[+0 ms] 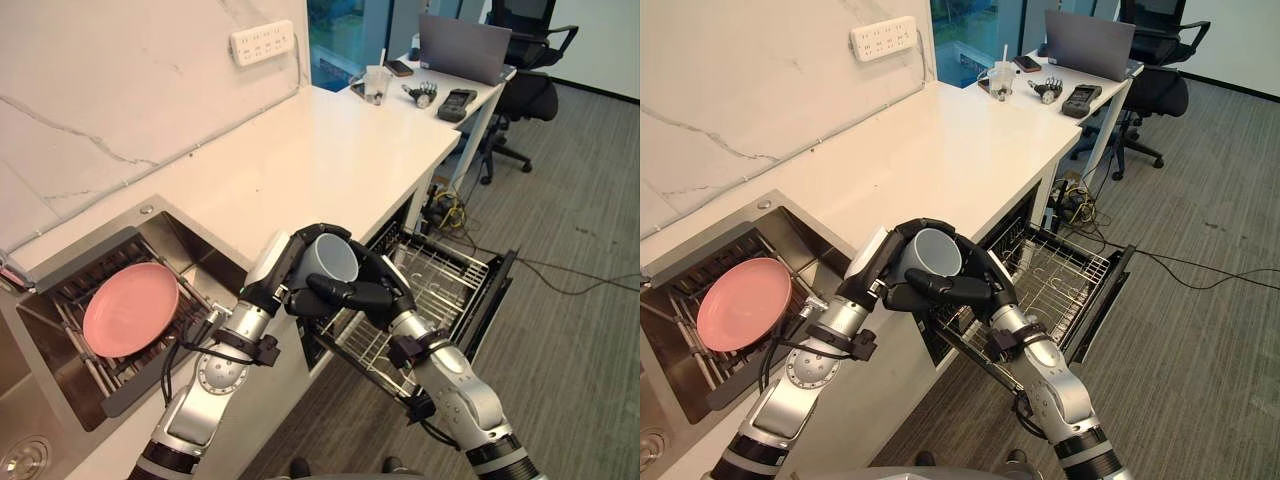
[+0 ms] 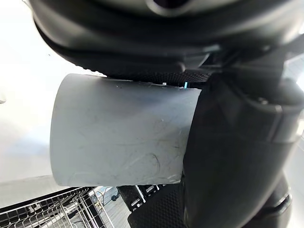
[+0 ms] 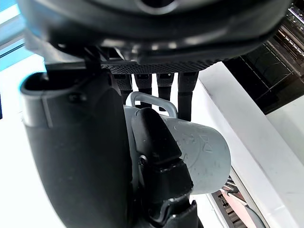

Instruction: Walk over to the sink, pick up the cup, carry it to the dishwasher, place the cup inside the dishwasher, then close the dishwasher door

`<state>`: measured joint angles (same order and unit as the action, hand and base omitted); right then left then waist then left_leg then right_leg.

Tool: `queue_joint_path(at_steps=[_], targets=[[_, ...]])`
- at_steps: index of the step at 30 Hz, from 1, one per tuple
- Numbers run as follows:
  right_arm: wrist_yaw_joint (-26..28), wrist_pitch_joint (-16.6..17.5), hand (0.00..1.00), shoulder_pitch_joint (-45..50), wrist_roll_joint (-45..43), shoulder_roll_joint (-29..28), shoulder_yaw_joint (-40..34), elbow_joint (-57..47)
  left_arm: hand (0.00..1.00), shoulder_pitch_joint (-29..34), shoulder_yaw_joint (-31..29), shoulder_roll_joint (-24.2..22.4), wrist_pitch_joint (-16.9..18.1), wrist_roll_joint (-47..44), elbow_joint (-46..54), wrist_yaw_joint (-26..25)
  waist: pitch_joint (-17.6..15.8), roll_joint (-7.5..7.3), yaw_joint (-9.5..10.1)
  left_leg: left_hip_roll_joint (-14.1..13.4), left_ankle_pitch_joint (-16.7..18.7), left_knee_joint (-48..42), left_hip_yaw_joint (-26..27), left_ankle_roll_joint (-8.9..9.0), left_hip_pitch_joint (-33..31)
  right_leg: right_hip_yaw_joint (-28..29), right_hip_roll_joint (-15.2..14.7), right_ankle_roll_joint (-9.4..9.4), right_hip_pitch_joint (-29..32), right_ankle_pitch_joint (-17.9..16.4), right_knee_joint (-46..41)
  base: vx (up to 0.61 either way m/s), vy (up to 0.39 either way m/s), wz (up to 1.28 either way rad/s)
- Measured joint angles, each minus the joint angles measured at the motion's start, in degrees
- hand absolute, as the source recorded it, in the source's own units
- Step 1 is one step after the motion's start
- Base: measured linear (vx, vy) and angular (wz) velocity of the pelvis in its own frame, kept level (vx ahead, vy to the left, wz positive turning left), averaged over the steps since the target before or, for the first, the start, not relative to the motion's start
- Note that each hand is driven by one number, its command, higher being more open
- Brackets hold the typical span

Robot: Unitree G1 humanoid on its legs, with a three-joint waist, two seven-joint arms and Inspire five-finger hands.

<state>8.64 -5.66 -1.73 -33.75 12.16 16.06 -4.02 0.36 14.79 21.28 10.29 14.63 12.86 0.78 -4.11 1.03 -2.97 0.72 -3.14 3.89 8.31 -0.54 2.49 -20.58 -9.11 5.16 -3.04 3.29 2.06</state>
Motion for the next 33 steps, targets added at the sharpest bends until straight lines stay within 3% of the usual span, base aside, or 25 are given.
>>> queue_joint_path(at_steps=[4,5,10,19,28,31,33], targets=[[-0.8,1.9,0.0,0.1,0.0,-0.7,0.0,0.8,0.0,0.0,-0.1,0.0,0.1,0.0,0.0,0.0,0.0,0.01,0.09,0.0,0.0,0.0,0.0,0.0,0.0,0.0,0.0,-0.01,0.0,0.0,0.0,0.0,0.0,0.0],[-1.0,2.2,0.0,0.2,0.1,-0.9,0.1,0.8,1.0,-0.1,-0.1,0.0,0.2,0.0,0.0,0.0,0.0,0.01,0.1,0.0,0.0,0.0,0.0,0.0,0.0,0.0,0.0,-0.01,0.0,0.0,0.0,0.0,0.0,0.0],[-3.0,4.0,0.0,0.2,0.1,-1.9,-0.1,0.9,1.0,-0.3,-0.9,-0.1,2.9,0.0,0.5,-0.2,0.0,0.02,0.19,0.0,0.0,0.0,0.0,0.0,0.0,0.1,0.0,0.0,0.0,0.0,0.0,0.0,0.0,0.0],[-15.8,8.0,0.0,0.5,-0.3,-3.4,-8.2,5.7,1.0,-1.1,-2.5,-0.3,9.5,-0.1,5.2,-3.0,0.0,0.24,0.35,0.1,0.0,0.0,0.1,0.0,0.2,0.2,-0.1,0.0,0.0,0.0,0.0,0.0,0.0,0.0],[-19.8,12.1,0.0,0.8,-0.5,-4.0,-12.2,5.7,1.0,-2.6,-2.6,-1.1,10.1,-2.7,5.2,-4.3,-0.1,1.03,0.0,0.1,0.0,0.1,0.2,0.0,0.5,0.4,0.0,0.0,-0.2,0.0,0.0,0.0,0.0,0.0],[-20.7,13.6,0.0,0.7,-0.5,-4.9,-14.6,5.7,1.0,-2.7,-3.0,-1.3,10.3,-9.1,4.8,-3.4,-0.1,1.11,-0.08,0.1,0.0,0.1,0.2,0.0,0.5,0.4,0.0,0.01,-0.2,0.0,0.0,0.0,0.0,0.0],[-21.4,14.5,0.0,0.8,-0.5,-5.1,-18.3,5.8,1.0,-2.4,-3.3,-3.6,10.1,-21.6,3.0,2.3,-0.1,1.19,-0.1,0.1,0.0,0.2,0.2,-0.01,0.4,0.4,0.0,0.04,-0.2,0.0,0.0,0.0,0.0,0.0]])
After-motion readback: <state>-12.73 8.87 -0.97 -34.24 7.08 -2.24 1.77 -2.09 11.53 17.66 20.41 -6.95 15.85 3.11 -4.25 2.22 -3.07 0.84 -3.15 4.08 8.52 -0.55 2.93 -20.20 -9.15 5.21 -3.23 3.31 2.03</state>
